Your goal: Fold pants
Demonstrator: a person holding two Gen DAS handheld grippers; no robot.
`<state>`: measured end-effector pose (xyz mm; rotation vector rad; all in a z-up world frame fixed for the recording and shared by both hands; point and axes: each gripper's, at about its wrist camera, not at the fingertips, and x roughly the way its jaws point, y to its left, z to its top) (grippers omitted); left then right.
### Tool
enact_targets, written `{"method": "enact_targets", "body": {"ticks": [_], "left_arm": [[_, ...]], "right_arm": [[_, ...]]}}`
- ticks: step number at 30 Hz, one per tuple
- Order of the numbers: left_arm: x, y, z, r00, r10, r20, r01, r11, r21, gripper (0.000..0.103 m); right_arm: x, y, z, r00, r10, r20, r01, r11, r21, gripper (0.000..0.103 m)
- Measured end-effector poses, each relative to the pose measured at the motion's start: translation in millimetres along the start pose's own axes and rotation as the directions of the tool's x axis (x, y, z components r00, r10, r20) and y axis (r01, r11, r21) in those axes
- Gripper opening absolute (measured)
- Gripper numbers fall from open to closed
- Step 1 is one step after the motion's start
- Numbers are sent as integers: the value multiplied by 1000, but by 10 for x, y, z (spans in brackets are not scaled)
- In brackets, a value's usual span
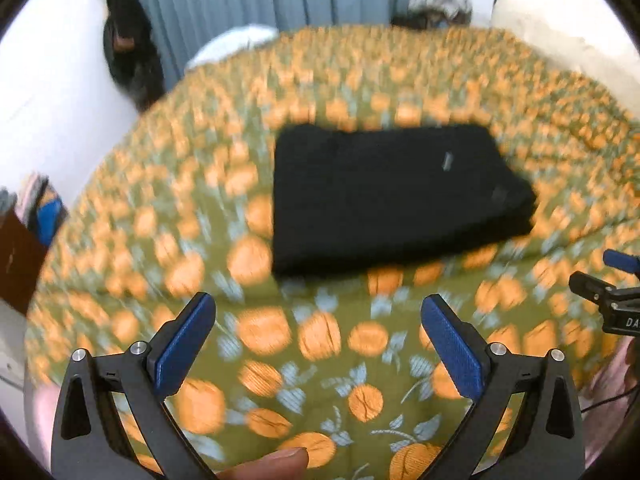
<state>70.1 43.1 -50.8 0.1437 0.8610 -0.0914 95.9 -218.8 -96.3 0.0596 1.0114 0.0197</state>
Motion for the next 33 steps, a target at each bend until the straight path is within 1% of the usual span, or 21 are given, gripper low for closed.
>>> {"method": "enact_targets", "body": {"ticks": [2,3,5,6,9,12,14,15,19,21,26,28,30,33], "left_arm": [[-287,68,200,997,-6,71,6,1000,9,103],[-470,118,330,994,-11,112,11,1000,6,103],[-702,164,520,988,-20,155,21,1000,0,103],[-855,200,606,982,-31,188,33,999,-6,103],[-1109,209,681,974,-40,221,48,998,-32,103],[-1179,149,664,979,-36,199,46,998,-44,103],[-1191,94,594,986,-18,165,28,998,-60,103],[-1190,68,540,989,-21,144,31,997,-70,103],[-1171,42,424,994,-70,85,78,993,-93,103],[-1161,31,399,995,-82,62,88,991,-103,103],[-1122,12,343,998,-59,20,61,992,-112,102],[-1141,23,312,997,-71,19,73,989,-132,102],[-1161,8,298,999,-51,18,53,990,-131,102],[-1144,-21,285,1000,-23,8,24,993,-116,102]], "right_arm": [[-374,48,182,999,-9,49,11,999,-30,103],[-521,68,246,997,-11,70,13,999,-40,103],[-906,130,392,992,-3,124,10,998,-57,103],[-1046,161,445,990,3,143,6,998,-62,103],[-1405,242,543,981,10,194,3,998,-69,103],[-1633,389,534,974,14,227,7,996,-92,103],[-1718,483,503,969,13,245,13,995,-103,103],[-1737,497,487,968,15,249,12,994,-106,103],[-1766,604,402,969,19,248,9,994,-109,103],[-1757,644,368,968,14,251,14,994,-109,103],[-1700,706,319,975,6,224,20,993,-113,103],[-1705,723,309,975,24,223,1,994,-113,103],[-1711,750,288,974,53,220,-28,993,-114,103],[-1704,801,244,972,77,221,-50,991,-125,103]]}}
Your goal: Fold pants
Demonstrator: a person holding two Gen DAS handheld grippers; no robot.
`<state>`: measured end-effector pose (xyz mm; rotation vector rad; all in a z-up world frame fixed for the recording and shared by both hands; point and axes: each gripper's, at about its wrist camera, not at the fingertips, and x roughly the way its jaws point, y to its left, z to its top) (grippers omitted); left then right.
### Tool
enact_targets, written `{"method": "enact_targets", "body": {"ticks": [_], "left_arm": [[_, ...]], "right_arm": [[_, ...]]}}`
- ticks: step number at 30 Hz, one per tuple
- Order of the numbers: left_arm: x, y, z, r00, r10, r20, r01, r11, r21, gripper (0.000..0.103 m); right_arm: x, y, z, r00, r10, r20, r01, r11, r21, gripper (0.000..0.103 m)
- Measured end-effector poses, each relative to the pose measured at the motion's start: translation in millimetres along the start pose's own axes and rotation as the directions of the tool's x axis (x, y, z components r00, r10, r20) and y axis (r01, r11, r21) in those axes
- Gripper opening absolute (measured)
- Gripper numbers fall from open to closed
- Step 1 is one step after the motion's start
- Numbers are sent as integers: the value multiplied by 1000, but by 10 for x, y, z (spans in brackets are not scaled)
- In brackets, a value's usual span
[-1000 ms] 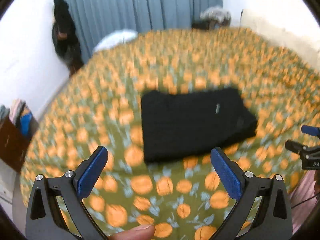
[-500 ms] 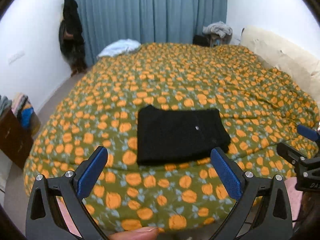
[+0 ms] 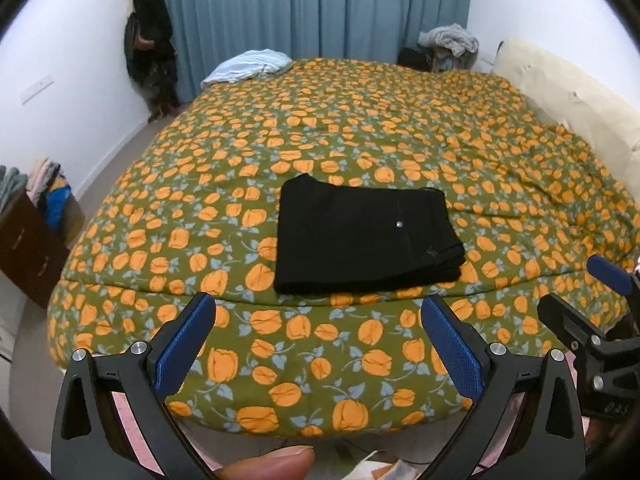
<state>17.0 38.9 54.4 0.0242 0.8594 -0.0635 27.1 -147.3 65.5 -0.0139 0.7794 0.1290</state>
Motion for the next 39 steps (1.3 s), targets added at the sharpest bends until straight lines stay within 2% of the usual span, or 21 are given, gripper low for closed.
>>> {"method": "enact_targets", "body": {"ticks": [6,9,30,39], "left_arm": [[60,7,-35,1000,1,-29,-1,1000,-17,103],[87,25,-50,999,-3,-38,2,1000,-28,103],[28,21,-45,1000,25,-15,-25,1000,-9,103],[30,16,-46,1000,16,-17,-16,1000,-9,102]], "right_arm": [[-49,99,-18,1000,-6,24,7,1000,-27,103],[-22,93,-13,1000,-18,2,18,1000,-19,103],[61,0,-20,996,-84,-33,86,996,38,103],[68,17,-37,996,-87,-28,88,995,38,103]]}}
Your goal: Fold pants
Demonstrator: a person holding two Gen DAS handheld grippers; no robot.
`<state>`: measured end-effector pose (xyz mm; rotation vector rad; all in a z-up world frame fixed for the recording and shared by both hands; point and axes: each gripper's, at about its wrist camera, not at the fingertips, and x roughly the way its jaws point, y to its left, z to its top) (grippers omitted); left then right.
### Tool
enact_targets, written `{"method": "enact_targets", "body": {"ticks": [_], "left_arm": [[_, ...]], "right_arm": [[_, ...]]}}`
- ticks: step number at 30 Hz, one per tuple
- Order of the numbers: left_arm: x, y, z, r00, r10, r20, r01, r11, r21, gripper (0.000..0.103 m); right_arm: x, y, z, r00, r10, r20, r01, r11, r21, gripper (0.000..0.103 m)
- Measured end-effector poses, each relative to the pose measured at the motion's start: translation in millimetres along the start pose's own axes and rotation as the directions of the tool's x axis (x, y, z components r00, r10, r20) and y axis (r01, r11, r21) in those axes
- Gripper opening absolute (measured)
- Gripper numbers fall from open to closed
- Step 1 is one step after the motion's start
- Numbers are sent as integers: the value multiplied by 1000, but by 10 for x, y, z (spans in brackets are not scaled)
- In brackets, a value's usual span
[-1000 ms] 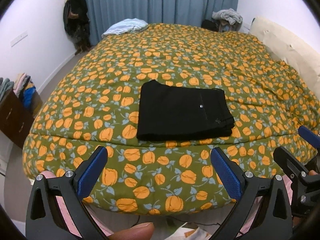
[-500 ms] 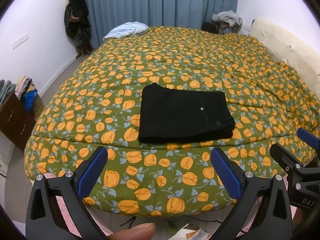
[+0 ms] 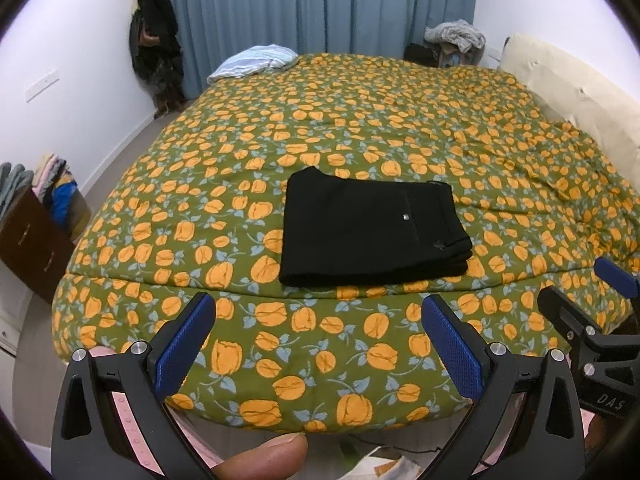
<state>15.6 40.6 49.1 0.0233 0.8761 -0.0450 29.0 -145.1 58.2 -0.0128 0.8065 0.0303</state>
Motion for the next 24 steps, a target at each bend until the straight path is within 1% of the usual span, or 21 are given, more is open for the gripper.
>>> {"method": "enact_targets", "body": {"ticks": [7,10,15,19,24], "left_arm": [[3,-39,-13,1000,-1,-6,1,1000,15,102],[11,-39,-14,1000,-12,-7,13,1000,11,103],[57,-20,-30,999,-28,-32,28,1000,-1,103],[56,-37,-43,1000,10,-24,-10,1000,19,102],[59,-24,-49,1000,12,-25,-12,1000,16,102]], "right_arm": [[-29,-57,15,1000,-7,27,7,1000,19,103],[-33,-74,26,1000,5,27,-5,1000,29,103],[-32,-60,27,1000,20,21,-21,999,27,103],[-28,-45,19,1000,15,20,-15,1000,17,103],[-32,-60,35,1000,6,24,-7,1000,18,103]]}}
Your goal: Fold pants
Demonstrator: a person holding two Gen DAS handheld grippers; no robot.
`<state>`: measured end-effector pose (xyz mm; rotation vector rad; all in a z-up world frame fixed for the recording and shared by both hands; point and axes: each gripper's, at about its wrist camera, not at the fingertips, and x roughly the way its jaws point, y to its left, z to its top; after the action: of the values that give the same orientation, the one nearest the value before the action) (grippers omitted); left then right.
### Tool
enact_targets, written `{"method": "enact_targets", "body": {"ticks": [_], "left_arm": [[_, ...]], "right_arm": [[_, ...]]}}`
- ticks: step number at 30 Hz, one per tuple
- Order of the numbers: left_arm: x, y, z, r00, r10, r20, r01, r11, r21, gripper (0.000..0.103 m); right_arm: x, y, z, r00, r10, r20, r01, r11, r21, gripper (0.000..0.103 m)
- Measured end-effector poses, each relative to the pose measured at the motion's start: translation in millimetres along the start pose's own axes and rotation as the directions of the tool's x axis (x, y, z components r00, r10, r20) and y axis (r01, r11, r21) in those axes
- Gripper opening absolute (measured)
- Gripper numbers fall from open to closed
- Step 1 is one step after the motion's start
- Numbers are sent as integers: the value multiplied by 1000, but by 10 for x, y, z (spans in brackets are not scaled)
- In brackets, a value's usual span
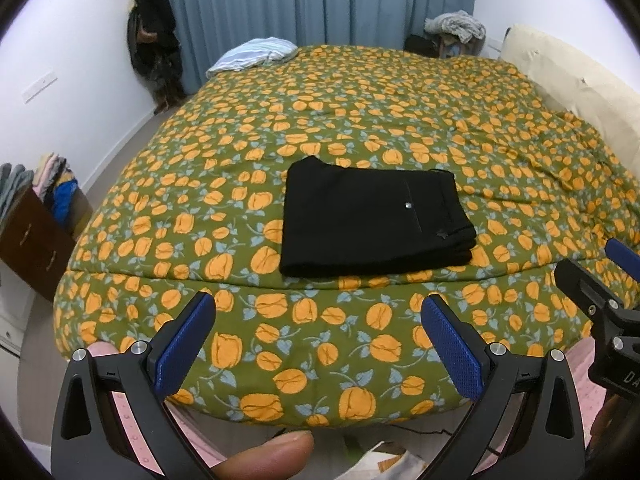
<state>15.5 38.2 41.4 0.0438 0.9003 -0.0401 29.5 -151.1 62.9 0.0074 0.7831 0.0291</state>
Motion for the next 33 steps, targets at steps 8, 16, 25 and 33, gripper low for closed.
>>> {"method": "enact_targets", "body": {"ticks": [8,16,25,33], "left_arm": [[-9,-3,-15,1000,-1,1,1,1000,-1,102],[-50,-38,-24,1000,12,14,-12,1000,17,102],[-68,-65,-31,1000,11,13,-12,1000,28,102],[-75,-54,-43,999,30,13,-30,999,28,102]], "right_arm": [[-3,-6,-14,1000,-7,-7,7,1000,-6,103],[-18,-9,-11,1000,-10,-2,10,1000,-9,103],[-48,-8,21,1000,-13,10,14,1000,-12,103],[-100,50,127,999,-5,41,6,1000,-27,103]]}}
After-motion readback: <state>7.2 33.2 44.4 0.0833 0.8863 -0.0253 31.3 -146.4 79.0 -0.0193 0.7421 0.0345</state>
